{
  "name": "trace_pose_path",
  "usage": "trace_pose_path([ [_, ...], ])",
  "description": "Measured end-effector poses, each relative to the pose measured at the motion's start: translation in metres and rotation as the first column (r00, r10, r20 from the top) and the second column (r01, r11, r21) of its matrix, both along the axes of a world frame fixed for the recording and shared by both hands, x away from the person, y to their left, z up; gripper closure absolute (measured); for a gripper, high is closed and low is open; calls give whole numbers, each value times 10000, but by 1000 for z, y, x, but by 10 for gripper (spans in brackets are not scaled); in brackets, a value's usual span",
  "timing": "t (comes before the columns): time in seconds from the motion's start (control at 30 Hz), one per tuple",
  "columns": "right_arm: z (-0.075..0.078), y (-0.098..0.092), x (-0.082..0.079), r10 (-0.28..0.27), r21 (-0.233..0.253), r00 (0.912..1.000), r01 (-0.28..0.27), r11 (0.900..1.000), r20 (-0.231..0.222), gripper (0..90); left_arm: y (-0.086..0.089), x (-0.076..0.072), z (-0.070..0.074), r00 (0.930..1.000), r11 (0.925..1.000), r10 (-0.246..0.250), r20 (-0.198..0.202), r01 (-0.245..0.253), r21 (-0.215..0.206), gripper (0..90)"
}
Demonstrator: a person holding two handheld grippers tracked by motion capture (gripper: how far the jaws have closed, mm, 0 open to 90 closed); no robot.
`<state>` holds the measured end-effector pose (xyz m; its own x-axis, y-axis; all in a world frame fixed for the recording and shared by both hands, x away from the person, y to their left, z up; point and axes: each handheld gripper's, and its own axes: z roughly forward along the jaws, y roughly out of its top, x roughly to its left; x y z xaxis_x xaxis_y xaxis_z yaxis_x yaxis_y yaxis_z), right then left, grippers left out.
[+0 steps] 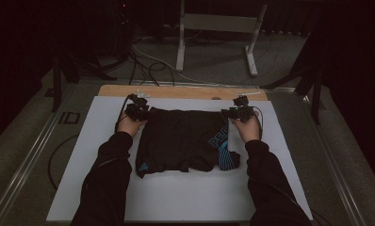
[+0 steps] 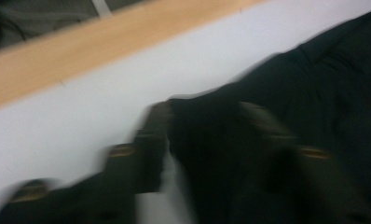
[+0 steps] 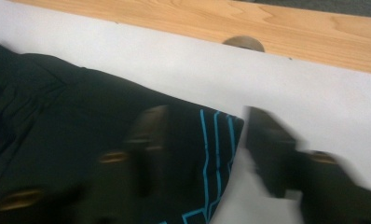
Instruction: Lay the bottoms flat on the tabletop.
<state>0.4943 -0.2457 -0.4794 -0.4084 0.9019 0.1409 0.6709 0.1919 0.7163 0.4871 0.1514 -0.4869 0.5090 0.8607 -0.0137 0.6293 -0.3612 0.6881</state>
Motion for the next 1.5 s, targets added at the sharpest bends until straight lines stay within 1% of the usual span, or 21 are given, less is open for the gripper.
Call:
trace_pose_path([
  [0.07,-1,1,-1,143,127,9999,-143,9998,44,323,0,0,0,9996,9998,-49,-263,44,-197,264],
  [0.13,-2,2,-3,398,330,9992,-395,9987,-80,239,-2,-3,1,9992,9996,-277,-286,274,-112,150],
  [0.2,-2,3,-5,552,407,9985,-550,9977,-39,198,-3,-5,4,9988,9987,-371,-307,360,-359,145],
  [0.27,-2,3,-8,724,480,9974,-723,9962,13,191,-3,-8,8,9982,9970,-523,-278,506,-587,103],
  [0.4,2,4,-15,913,647,9957,-920,9937,128,185,-1,-17,12,9969,9935,-770,-144,755,-852,78],
  [0.6,8,7,-28,1201,575,9917,-1227,9908,467,170,4,-32,19,9953,9863,-923,301,955,-1349,62],
  [0.67,8,7,-30,1244,636,9911,-1273,9898,474,162,5,-34,21,9947,9854,-957,382,1001,-1380,61],
  [0.7,10,8,-35,1321,610,9889,-1363,9888,677,161,5,-37,23,9939,9856,-998,467,1052,-1324,53],
  [0.77,13,8,-40,1431,677,9865,-1486,9866,802,152,6,-44,29,9911,9822,-1164,648,1246,-1404,47],
  [0.83,15,8,-45,1585,424,9825,-1633,9857,976,153,7,-49,34,9881,9798,-1347,749,1441,-1384,47],
  [0.9,16,8,-48,1618,462,9811,-1674,9848,1060,152,7,-51,37,9874,9799,-1354,822,1457,-1360,47],
  [0.93,17,8,-53,1787,411,9775,-1842,9820,1118,151,8,-56,40,9850,9763,-1522,813,1626,-1426,43],
  [1.0,18,9,-59,2002,437,9723,-2067,9774,1209,147,7,-62,43,9827,9759,-1651,843,1752,-1305,42],
  [1.1,18,10,-68,2258,353,9650,-2324,9720,1334,138,8,-71,48,9791,9717,-1788,972,1912,-1385,41],
  [1.2,20,11,-76,2510,456,9577,-2595,9647,1405,129,9,-80,52,9756,9670,-1890,1113,2047,-1516,39],
  [1.27,22,11,-81,2611,747,9537,-2742,9588,1496,125,10,-85,54,9722,9640,-2033,1165,2196,-1501,39],
  [1.33,23,11,-84,2655,772,9512,-2798,9569,1574,125,10,-88,55,9705,9623,-2063,1250,2244,-1539,39],
  [1.37,25,11,-90,2840,844,9426,-3018,9496,1754,125,11,-92,57,9690,9601,-2113,1279,2303,-1587,39],
  [1.4,26,12,-93,2897,799,9415,-3065,9485,1725,126,12,-98,58,9642,9548,-2295,1328,2495,-1618,39],
  [1.47,29,13,-100,3095,732,9313,-3281,9418,1922,126,12,-107,60,9587,9490,-2470,1413,2688,-1650,39],
  [1.5,30,13,-104,3126,744,9303,-3313,9406,1918,127,12,-111,60,9566,9466,-2548,1418,2766,-1655,42],
])
